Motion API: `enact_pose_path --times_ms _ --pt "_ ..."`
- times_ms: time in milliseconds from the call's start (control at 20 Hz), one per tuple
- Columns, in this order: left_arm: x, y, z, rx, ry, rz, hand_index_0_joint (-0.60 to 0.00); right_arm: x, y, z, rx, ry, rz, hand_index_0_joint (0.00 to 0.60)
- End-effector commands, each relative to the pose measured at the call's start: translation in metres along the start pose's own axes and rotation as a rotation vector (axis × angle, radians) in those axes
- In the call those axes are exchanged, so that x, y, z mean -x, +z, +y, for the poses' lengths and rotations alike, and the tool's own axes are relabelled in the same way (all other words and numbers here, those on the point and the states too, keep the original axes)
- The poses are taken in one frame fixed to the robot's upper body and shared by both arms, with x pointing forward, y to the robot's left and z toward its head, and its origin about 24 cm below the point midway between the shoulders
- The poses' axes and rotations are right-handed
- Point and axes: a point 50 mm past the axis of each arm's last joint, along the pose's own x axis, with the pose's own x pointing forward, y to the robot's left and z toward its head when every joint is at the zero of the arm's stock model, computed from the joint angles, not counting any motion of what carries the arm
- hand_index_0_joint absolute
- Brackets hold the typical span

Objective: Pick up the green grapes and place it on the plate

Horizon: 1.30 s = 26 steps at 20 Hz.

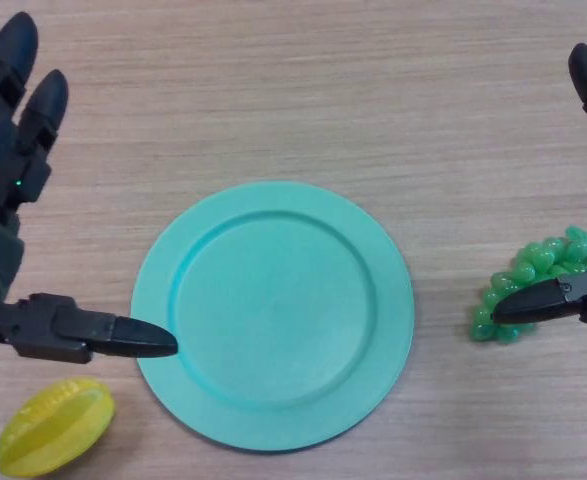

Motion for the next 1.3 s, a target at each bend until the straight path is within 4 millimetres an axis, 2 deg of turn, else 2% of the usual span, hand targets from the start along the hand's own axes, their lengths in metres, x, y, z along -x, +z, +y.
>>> enact_pose_path --times_ms 50,400,600,950,1300 --pt "0.0 0.028 0.006 -0.099 0.009 -0.186 0.0 0.002 0.031 -0.004 0.073 -0.007 -0.23 0.0" --pt "-0.003 0.029 0.009 -0.088 0.022 -0.19 0.0 -0.004 0.023 -0.005 0.105 0.005 -0.206 0.0" --pt "-0.002 0.03 0.01 -0.09 0.024 -0.19 0.0 -0.016 -0.002 -0.022 0.16 0.056 -0.16 0.0" --pt "0.0 0.033 0.009 -0.092 0.028 -0.204 0.0 -0.03 -0.063 -0.049 0.491 0.245 -0.017 0.0" --pt "0.005 0.036 0.011 -0.092 0.047 -0.224 0.0 -0.042 -0.109 -0.067 0.791 0.342 0.081 0.0"
